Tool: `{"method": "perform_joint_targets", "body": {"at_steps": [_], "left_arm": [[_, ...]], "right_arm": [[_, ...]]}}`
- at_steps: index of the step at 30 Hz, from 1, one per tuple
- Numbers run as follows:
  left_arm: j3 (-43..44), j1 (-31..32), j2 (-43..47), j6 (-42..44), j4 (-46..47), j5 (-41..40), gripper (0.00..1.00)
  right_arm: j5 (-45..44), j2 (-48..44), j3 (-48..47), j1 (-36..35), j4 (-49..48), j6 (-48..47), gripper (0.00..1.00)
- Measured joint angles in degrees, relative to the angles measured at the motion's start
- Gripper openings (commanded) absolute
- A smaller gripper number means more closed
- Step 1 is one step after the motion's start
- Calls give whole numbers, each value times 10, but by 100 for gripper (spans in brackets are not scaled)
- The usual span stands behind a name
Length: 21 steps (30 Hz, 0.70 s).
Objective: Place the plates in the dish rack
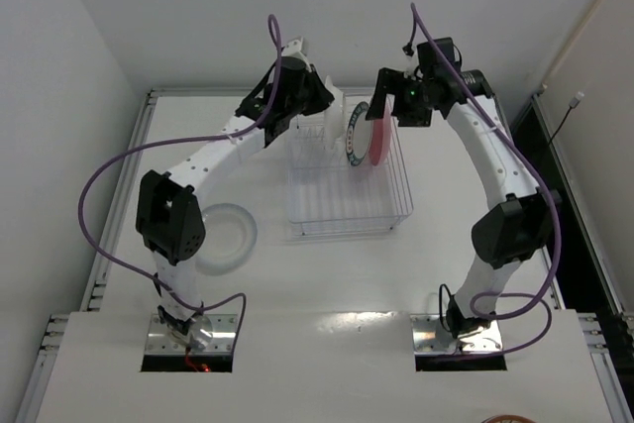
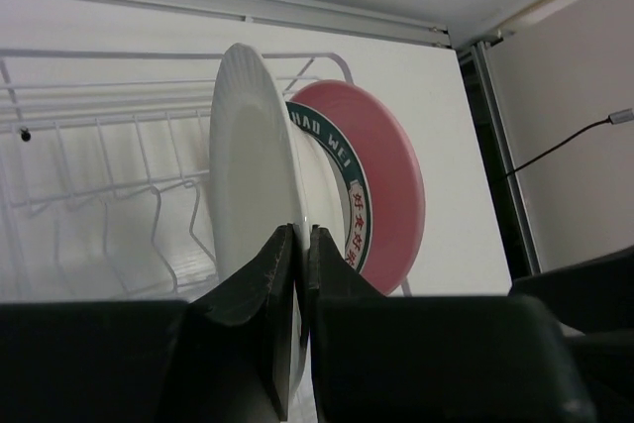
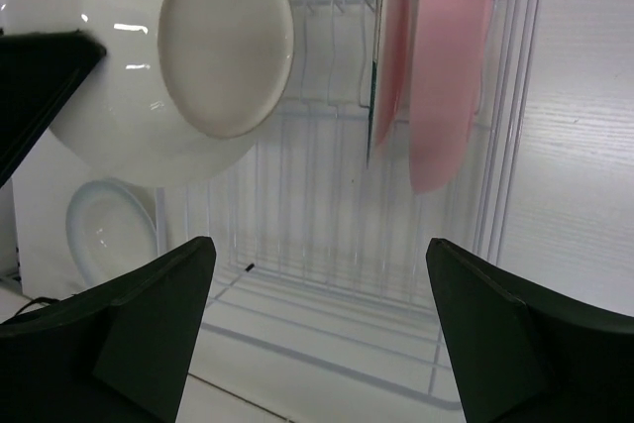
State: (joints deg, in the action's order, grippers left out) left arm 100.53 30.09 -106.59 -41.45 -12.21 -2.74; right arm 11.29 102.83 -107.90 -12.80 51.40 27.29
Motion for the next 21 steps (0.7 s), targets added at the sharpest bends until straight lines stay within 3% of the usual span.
{"method": "perform_joint_targets", "body": {"at_steps": [21], "left_arm": [[61, 19, -89, -43, 7, -48, 0]], "right_arm": [[10, -56, 52, 30, 0, 0, 86]]}}
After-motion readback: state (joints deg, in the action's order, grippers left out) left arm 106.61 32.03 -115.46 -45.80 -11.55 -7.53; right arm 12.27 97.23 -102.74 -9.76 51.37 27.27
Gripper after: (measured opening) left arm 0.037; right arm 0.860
